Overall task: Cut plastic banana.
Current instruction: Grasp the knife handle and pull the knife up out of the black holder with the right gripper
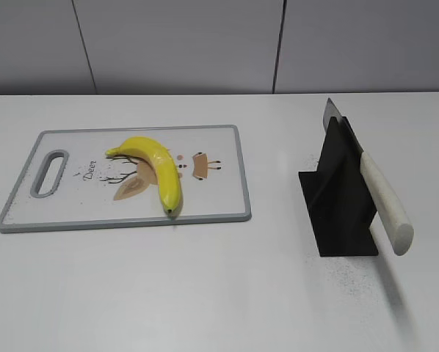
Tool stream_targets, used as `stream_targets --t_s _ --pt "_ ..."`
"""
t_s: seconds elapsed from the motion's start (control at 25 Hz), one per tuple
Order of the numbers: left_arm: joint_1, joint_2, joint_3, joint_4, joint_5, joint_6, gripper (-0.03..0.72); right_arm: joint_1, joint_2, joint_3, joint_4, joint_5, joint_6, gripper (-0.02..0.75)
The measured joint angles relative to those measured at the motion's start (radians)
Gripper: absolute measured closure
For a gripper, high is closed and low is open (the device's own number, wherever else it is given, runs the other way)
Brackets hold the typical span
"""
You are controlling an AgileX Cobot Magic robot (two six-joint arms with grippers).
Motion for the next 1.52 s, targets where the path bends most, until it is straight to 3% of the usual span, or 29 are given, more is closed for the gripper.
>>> stream_targets --t_s 1.52 --pt "0.000 0.000 0.000 0.000 0.000 0.000 0.143 0.000 0.000 0.000 0.000 0.000 0.000 0.156"
